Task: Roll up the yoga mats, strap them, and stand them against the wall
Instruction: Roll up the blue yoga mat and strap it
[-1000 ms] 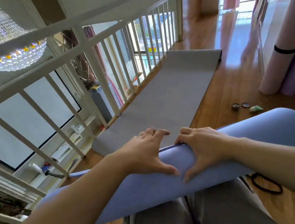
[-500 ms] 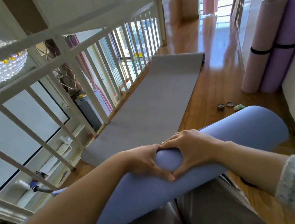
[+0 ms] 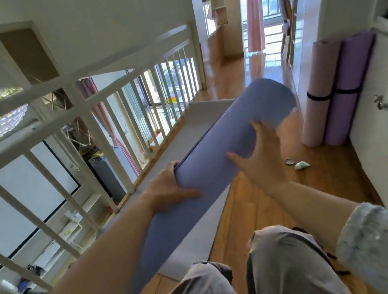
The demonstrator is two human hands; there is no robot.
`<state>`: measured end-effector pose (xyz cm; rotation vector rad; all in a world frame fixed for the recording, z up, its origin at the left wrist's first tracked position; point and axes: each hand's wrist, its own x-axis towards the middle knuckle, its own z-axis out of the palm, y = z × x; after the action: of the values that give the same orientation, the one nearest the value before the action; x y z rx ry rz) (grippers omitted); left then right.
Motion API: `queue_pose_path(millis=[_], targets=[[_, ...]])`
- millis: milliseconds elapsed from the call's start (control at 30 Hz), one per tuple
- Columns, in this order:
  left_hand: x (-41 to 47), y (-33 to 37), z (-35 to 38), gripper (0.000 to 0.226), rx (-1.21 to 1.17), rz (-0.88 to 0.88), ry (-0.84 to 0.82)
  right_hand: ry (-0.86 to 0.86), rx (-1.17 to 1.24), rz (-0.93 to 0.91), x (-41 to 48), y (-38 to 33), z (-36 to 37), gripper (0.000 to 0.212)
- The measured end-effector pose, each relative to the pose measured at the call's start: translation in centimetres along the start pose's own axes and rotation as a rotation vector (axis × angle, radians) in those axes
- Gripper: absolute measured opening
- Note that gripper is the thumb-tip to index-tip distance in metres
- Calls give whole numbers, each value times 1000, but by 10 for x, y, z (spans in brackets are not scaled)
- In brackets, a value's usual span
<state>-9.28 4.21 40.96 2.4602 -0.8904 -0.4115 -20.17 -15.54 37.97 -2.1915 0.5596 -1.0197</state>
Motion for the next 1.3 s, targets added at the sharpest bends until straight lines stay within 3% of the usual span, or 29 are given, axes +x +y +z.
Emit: queue_pose_path(millis=[67,133,233,300,467,533,667,767,833,900,967,1133,1200,1300], targets=[[14,14,-4,96,-70,28,89,49,282,291,25,-10,-7,93],[28,27,-1,101,-143,72,141,-84,590,549,46,-18,-19,95],[41,47,12,87,-169,121,169,-190,837,658,68,-17,-36,89],[49,53,28,87,-229,98,144,-227,834,666,74,-11,-47,90],[63,54,60,117,-330,91,-13,-321,700,589,71,4,-58,70],[62,55,66,103,-409,44,-107,-353,679,592,66,14,-54,83],[58,46,72,77,-804,-84,-169,-417,592,524,38,35,-34,112],[47,33,80,46,-1026,-209,-182,-469,472,408,13,47,-17,96],[40,23,88,30,-1140,-320,-174,-516,382,375,0,56,-10,99],[35,17,98,26,-1214,-416,-174,-588,310,387,-11,66,-5,112],[31,13,108,26,-1232,-465,-189,-658,277,398,-20,72,-5,112],[28,8,121,39,-1287,-500,-220,-719,270,434,-28,81,-8,101],[29,6,119,53,-1247,-491,-242,-747,210,437,-27,84,-8,101],[35,4,113,82,-1141,-514,-303,-849,193,394,-20,80,-14,80]])
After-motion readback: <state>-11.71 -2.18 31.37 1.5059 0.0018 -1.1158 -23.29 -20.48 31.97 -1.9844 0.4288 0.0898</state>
